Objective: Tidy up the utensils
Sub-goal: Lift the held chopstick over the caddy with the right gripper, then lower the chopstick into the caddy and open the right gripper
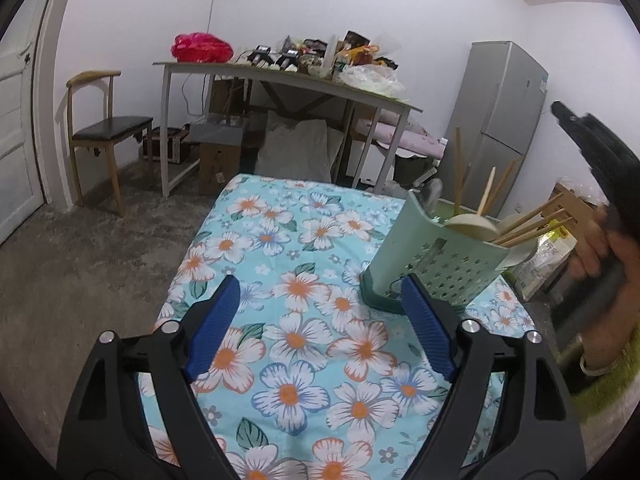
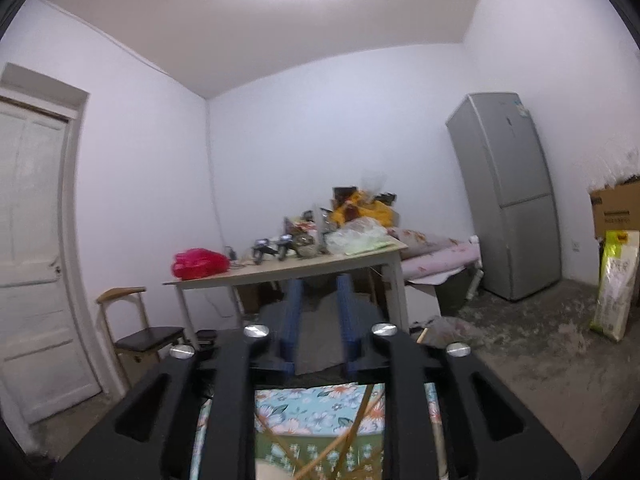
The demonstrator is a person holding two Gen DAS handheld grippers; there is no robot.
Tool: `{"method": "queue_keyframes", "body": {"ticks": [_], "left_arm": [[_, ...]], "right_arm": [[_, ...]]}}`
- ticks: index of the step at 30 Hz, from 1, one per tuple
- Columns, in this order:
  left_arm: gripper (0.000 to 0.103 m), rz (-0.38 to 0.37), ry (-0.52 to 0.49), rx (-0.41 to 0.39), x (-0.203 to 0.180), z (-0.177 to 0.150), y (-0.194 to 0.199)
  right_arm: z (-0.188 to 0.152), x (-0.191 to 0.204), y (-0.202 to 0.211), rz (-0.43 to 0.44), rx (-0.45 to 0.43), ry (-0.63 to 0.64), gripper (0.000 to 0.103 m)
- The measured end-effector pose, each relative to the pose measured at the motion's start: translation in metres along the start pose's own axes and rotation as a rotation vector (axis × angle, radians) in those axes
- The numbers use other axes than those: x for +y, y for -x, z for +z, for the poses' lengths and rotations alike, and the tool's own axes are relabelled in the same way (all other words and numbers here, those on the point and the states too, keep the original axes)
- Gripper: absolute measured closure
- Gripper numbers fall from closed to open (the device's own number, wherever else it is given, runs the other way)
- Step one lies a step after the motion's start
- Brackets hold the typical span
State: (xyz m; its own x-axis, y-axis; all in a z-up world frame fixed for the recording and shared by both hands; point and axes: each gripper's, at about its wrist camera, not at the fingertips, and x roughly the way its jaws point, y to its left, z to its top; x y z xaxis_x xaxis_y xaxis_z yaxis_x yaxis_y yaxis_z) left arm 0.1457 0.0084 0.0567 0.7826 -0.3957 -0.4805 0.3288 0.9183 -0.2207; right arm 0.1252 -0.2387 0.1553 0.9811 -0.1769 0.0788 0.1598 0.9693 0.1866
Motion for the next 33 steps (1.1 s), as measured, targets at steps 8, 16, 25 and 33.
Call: {"method": "queue_keyframes", "body": {"ticks": [8,16,25,33], "left_arm": [[0.013,-0.009,-0.047,-0.044,-0.028,0.003,0.015],[0.011,-0.006,-0.079,-0.047,-0.046,-0.003,0.023],[0.011,-0.004,-0.052,-0.004,-0.043,-0.002,0.01],[0.011,0.019,-0.053,0.026,-0.041,-0.001,-0.003]], "right_arm": [[-0.002,-0.022,0.056,0.021,0.104,0.022,0.063],[0.003,-0.088,0.055,0.057,0.233,-0.158,0.062],[0.002,-0.199,-0.13,0.28,0.75,-0.641,0.061],[-0.065,-0.214,-0.233,0.287,0.949,-0.86,0.061]]}}
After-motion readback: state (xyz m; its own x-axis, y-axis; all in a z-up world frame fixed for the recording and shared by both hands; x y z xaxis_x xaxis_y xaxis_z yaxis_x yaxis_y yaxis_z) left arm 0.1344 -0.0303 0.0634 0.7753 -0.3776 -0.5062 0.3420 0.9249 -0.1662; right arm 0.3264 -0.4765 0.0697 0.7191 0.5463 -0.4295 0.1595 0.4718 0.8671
